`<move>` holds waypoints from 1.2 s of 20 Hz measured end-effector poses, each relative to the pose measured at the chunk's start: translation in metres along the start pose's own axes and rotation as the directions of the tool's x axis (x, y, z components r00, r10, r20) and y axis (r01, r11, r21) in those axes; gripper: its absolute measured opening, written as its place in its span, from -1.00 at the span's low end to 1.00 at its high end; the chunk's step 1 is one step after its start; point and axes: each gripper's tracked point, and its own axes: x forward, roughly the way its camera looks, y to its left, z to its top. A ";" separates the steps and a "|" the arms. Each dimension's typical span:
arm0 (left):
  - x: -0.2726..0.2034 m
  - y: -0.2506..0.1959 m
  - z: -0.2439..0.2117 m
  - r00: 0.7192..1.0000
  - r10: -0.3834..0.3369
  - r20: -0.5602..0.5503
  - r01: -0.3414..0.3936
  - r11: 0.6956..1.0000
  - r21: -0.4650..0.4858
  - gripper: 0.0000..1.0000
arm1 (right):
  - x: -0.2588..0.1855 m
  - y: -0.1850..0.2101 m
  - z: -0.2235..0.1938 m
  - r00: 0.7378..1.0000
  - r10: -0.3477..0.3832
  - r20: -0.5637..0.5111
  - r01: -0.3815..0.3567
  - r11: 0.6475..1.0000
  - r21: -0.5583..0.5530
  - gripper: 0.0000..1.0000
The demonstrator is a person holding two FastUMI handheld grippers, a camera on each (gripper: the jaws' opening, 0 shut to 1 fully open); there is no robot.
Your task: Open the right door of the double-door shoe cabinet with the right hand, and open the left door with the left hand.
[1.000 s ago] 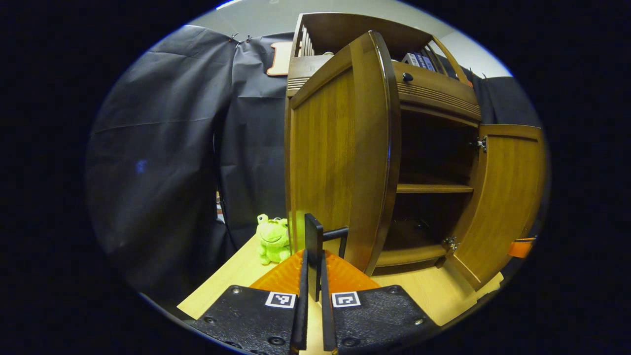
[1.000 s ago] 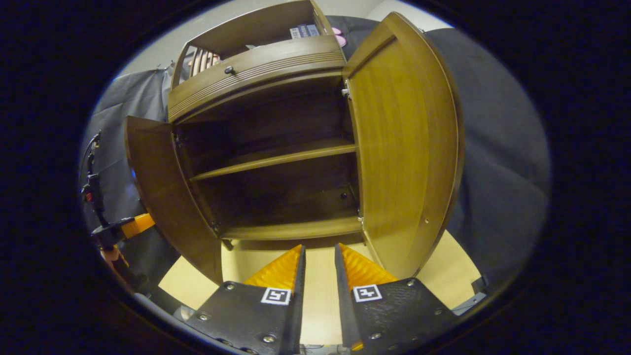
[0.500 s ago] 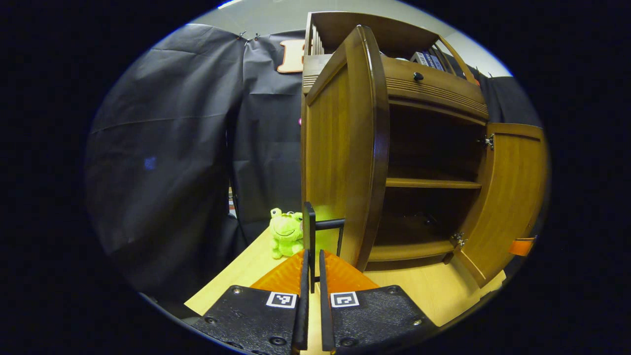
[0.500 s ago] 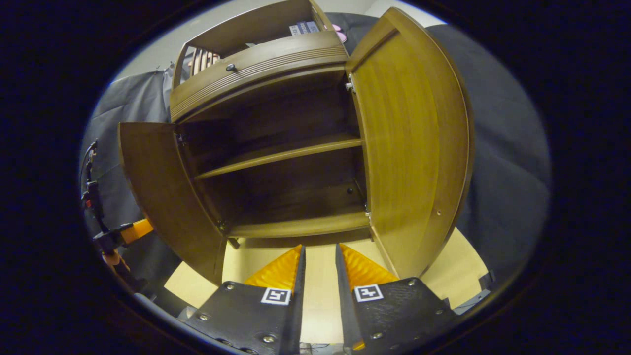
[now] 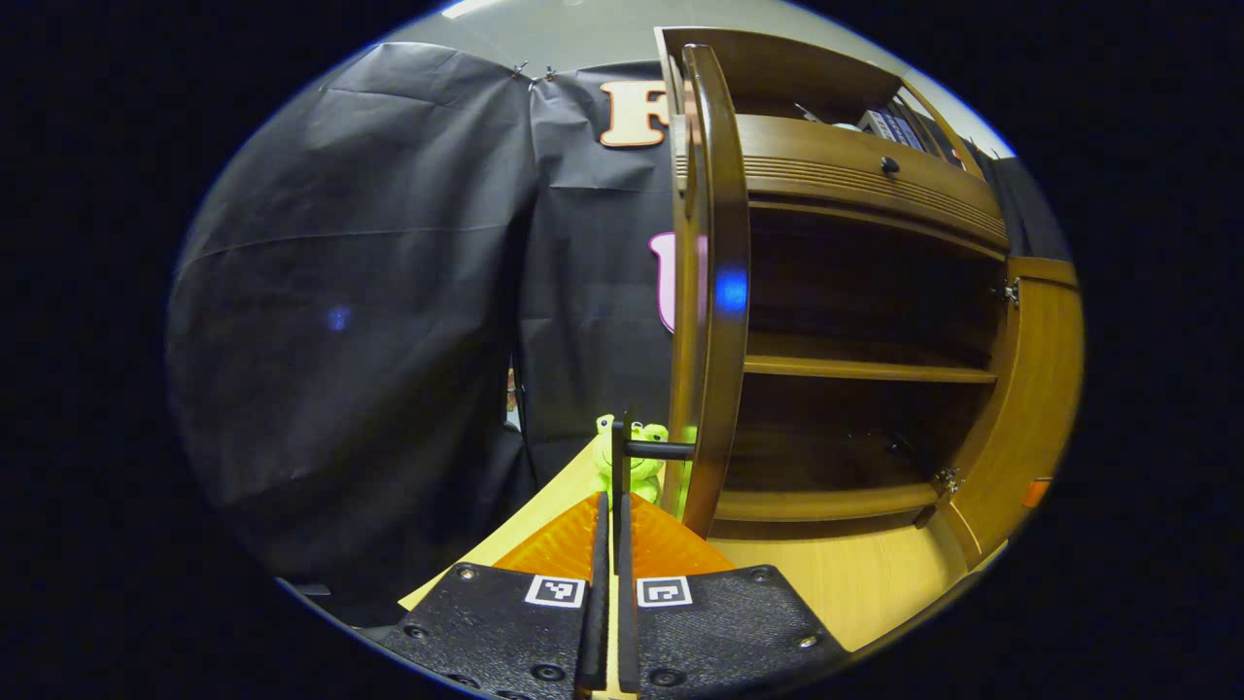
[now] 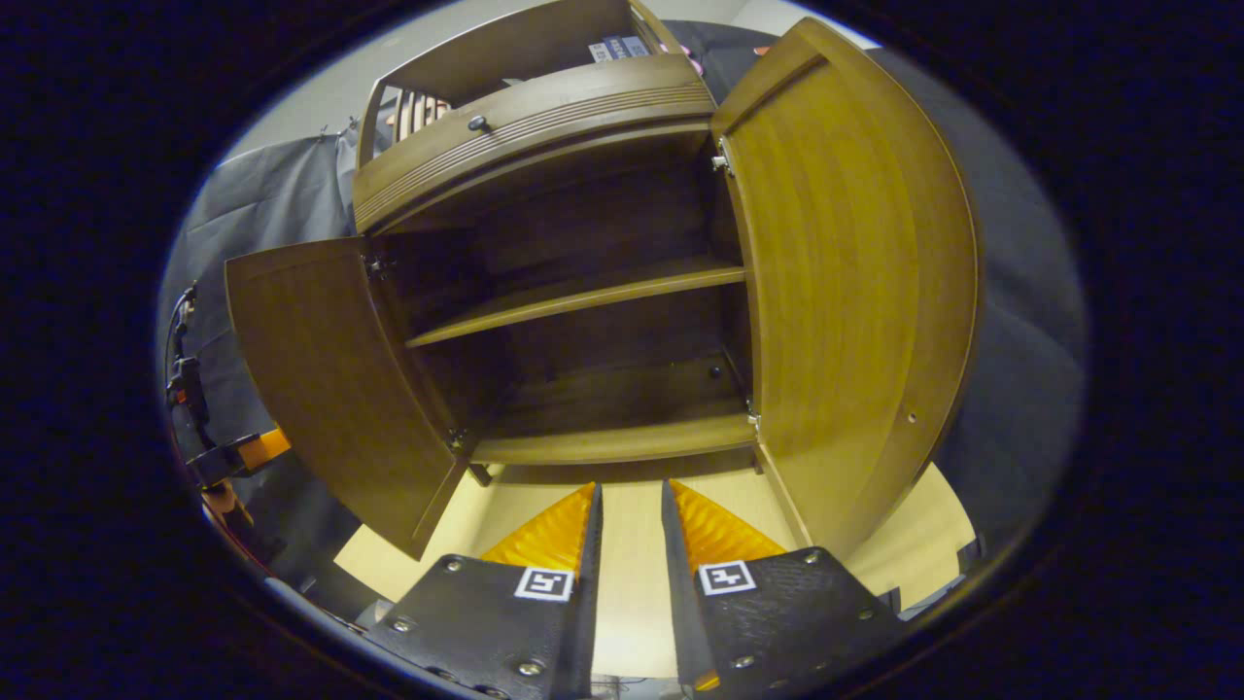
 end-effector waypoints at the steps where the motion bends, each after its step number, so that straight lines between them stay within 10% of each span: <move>1: 0.000 0.004 0.001 1.000 0.010 0.001 -0.010 1.000 -0.014 -0.89 | 0.001 0.000 0.000 1.000 0.002 0.000 -0.002 1.000 -0.003 -0.55; 17: -0.004 0.046 -0.001 0.994 0.107 -0.003 -0.107 0.993 -0.045 -0.89 | 0.010 0.005 0.004 1.000 0.022 -0.021 -0.022 1.000 -0.009 -0.29; 20: -0.005 0.048 -0.001 0.993 0.121 -0.005 -0.121 0.991 -0.050 -0.89 | 0.012 0.004 0.003 1.000 0.012 -0.025 -0.013 1.000 -0.010 0.67; 24: -0.012 0.055 0.014 0.984 0.177 0.030 -0.176 0.984 -0.030 -0.88 | 0.012 0.003 0.003 0.999 0.005 -0.033 -0.005 1.000 -0.003 0.97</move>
